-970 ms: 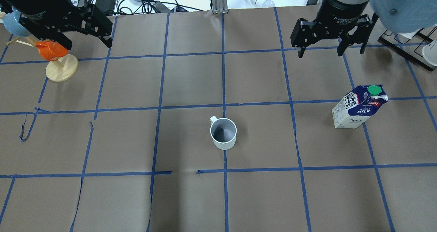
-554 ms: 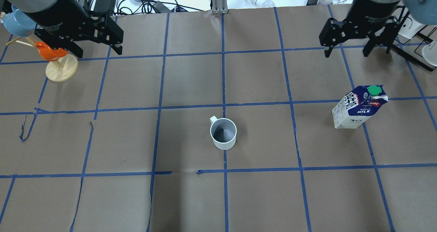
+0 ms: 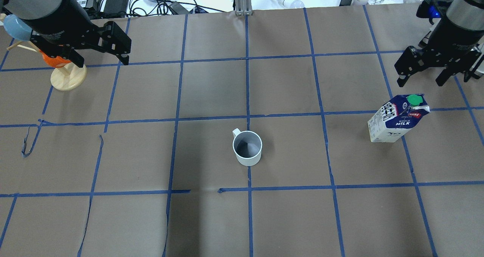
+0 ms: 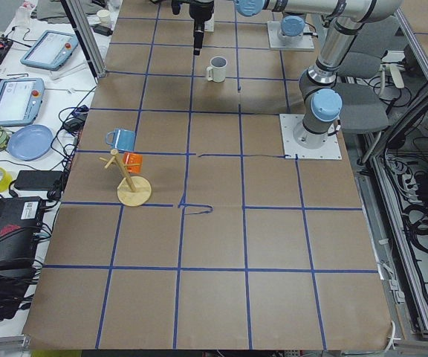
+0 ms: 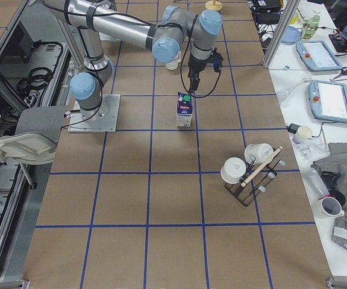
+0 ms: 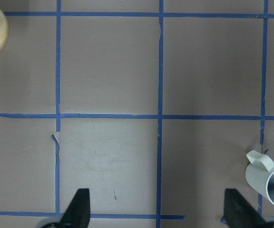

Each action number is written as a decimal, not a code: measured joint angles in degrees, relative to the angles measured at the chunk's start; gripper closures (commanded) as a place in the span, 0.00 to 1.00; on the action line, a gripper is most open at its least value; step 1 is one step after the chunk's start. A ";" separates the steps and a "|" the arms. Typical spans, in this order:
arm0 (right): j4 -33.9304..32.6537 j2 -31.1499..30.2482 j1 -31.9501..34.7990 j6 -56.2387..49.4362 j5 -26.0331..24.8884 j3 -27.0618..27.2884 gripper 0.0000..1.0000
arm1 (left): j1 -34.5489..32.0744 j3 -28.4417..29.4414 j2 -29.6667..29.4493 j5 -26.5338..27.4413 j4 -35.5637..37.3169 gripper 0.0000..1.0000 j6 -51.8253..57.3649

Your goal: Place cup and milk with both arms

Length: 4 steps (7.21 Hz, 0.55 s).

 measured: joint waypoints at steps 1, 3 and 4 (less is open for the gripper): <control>-1.92 0.52 -0.17 -0.03 -1.68 2.51 0.00 | -0.02 -0.04 -0.04 -0.14 0.05 0.00 -0.27; -7.48 1.24 -0.23 -0.08 -3.00 7.85 0.17 | -0.04 -0.09 -0.16 -0.22 0.09 0.00 -0.58; -9.35 1.33 -0.25 -0.06 -3.03 9.33 0.49 | -0.05 -0.08 -0.27 -0.30 0.09 0.00 -0.65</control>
